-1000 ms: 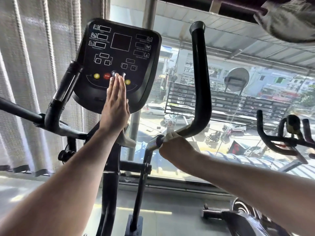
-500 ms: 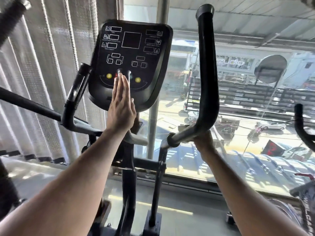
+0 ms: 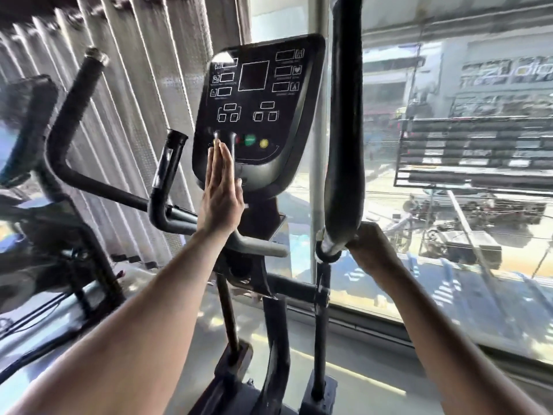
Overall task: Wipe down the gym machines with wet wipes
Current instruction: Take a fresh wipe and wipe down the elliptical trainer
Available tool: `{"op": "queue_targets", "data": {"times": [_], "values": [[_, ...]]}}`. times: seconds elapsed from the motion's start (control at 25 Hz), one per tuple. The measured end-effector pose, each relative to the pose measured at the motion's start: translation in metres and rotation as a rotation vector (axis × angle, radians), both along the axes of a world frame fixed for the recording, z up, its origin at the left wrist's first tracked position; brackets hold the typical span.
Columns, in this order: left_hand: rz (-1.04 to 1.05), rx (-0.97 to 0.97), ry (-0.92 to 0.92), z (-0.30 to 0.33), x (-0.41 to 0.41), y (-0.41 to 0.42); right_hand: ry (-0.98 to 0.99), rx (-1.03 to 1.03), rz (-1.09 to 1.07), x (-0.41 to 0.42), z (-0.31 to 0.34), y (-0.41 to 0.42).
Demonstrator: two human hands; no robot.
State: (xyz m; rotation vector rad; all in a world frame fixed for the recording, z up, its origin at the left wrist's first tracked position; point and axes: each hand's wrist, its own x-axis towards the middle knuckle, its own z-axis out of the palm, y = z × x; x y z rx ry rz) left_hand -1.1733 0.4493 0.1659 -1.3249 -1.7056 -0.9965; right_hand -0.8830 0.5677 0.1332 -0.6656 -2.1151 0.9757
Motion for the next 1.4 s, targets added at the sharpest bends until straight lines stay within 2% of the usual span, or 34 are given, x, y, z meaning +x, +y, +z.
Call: {"op": "queue_targets", "data": {"times": [0.2,0.4,0.44,0.52,0.6,0.68,0.8,0.88,1.08,1.28,1.4], "values": [[0.035,-0.043,-0.035,0.002,0.006,0.005,0.482,-0.141,-0.004,0.041,0.024,-0.08],[0.127,-0.055,-0.035,0.0,0.01,0.003,0.619,0.137,-0.154,0.036,-0.017,-0.085],[0.143,-0.036,-0.04,0.001,0.009,0.005,0.577,0.182,-0.177,0.029,-0.026,-0.068],[0.154,-0.026,-0.046,0.002,0.005,0.005,0.368,0.206,-0.226,0.006,-0.048,-0.03],[0.158,-0.022,-0.021,0.0,0.003,0.006,0.149,0.152,-0.23,-0.01,-0.067,-0.002],[0.169,-0.029,-0.024,-0.002,0.002,0.007,0.065,0.064,-0.192,-0.018,-0.075,0.009],[0.178,-0.031,-0.003,-0.004,0.0,0.006,0.138,-0.204,-0.177,-0.014,-0.048,0.001],[0.184,-0.025,0.0,-0.004,0.002,0.006,0.204,-0.305,-0.096,0.004,-0.023,-0.012],[0.175,-0.044,-0.034,-0.005,0.005,0.005,0.499,-0.307,0.175,0.056,0.047,-0.065],[0.188,-0.056,-0.06,0.0,0.009,0.004,0.731,-0.516,0.223,0.057,0.098,-0.071],[0.178,-0.052,-0.069,0.0,0.009,0.005,0.834,-0.474,0.155,0.047,0.128,-0.065]]}}
